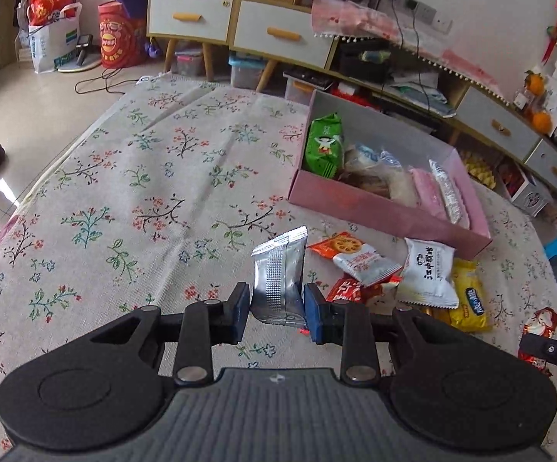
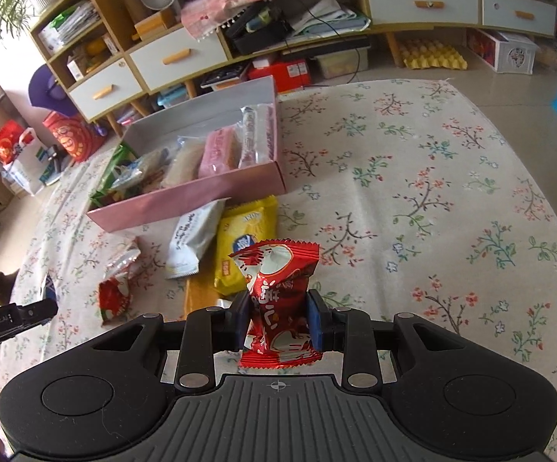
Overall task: Organize snacks
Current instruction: 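Carry silver pack with left tool while right tool carries red pack into box, then open both tools to drop the packs in the box and withdraw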
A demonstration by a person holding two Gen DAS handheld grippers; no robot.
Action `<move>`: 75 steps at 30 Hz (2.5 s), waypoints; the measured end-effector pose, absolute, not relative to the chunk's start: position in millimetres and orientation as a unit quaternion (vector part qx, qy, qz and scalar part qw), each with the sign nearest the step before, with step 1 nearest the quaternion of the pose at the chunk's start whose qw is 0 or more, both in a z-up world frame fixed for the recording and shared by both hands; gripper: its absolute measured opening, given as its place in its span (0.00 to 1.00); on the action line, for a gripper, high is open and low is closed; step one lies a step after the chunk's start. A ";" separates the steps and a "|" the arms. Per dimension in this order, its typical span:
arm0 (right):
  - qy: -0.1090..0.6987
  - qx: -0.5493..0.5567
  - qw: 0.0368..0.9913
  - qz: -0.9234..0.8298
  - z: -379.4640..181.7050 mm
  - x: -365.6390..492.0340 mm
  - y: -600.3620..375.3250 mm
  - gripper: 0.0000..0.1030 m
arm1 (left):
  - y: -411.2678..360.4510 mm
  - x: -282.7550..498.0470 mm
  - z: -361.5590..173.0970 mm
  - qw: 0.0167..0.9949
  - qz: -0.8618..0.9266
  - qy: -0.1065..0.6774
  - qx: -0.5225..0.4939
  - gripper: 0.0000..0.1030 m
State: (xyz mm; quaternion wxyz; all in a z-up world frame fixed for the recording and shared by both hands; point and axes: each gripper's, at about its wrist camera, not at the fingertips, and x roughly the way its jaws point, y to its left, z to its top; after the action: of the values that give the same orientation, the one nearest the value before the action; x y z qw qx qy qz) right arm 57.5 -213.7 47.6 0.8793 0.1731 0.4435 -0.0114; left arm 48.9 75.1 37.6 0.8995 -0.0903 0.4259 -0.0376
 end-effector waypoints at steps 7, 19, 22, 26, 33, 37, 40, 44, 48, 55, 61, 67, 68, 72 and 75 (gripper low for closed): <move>0.436 0.169 0.884 -0.008 56.5 72.8 -216.1 0.28 | 68.6 60.0 44.0 0.899 -0.059 0.422 -0.104 0.27; 0.420 0.152 0.894 0.037 68.1 105.3 -208.8 0.28 | 32.1 84.9 56.9 0.900 -0.111 0.412 -0.088 0.27; 0.419 0.153 0.894 0.046 71.3 115.0 -205.3 0.28 | 17.0 92.7 60.7 0.902 -0.121 0.407 -0.077 0.27; 0.417 0.146 0.896 0.044 74.6 131.0 -203.6 0.28 | 2.3 108.4 66.2 0.907 -0.130 0.396 -0.065 0.27; 0.412 0.154 0.898 0.031 73.1 164.8 -215.1 0.28 | -9.2 146.3 62.6 0.905 -0.126 0.396 -0.088 0.27; 0.406 0.177 0.896 0.028 68.4 186.7 -224.6 0.28 | -12.9 165.6 62.9 0.903 -0.133 0.396 -0.105 0.27; 0.407 0.209 0.889 0.029 62.7 199.2 -231.7 0.28 | -15.2 173.3 64.7 0.906 -0.129 0.388 -0.106 0.27; 0.410 0.208 0.888 0.033 61.2 211.1 -226.7 0.28 | -22.7 180.6 58.1 0.906 -0.131 0.391 -0.097 0.27; 0.404 0.200 0.892 0.039 64.9 221.7 -219.5 0.28 | -27.2 189.1 53.9 0.905 -0.128 0.395 -0.094 0.27; 0.412 0.213 0.885 0.044 54.9 246.5 -214.5 0.28 | -24.1 200.3 44.7 0.900 -0.114 0.406 -0.107 0.27; 0.413 0.253 0.873 0.057 45.0 267.7 -208.8 0.28 | -22.6 215.2 37.5 0.895 -0.103 0.415 -0.126 0.27; 0.406 0.261 0.875 0.035 33.1 275.6 -203.8 0.31 | -14.1 221.6 31.0 0.892 -0.085 0.420 -0.142 0.29; 0.398 0.281 0.873 0.034 32.4 274.5 -207.0 0.33 | -12.1 221.8 31.2 0.892 -0.081 0.421 -0.146 0.30; 0.379 0.325 0.865 0.053 36.7 273.1 -217.8 0.33 | -6.4 220.5 35.6 0.890 -0.066 0.419 -0.167 0.30; 0.381 0.320 0.866 0.050 43.5 272.1 -218.2 0.33 | -5.2 218.4 41.9 0.891 -0.067 0.415 -0.171 0.30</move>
State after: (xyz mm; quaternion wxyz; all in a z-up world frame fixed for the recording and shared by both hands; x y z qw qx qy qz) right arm 272.1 -218.2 43.5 0.8660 0.3197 0.3812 0.0500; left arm 218.4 -5.2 41.9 0.8912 -0.1710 0.4149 -0.0669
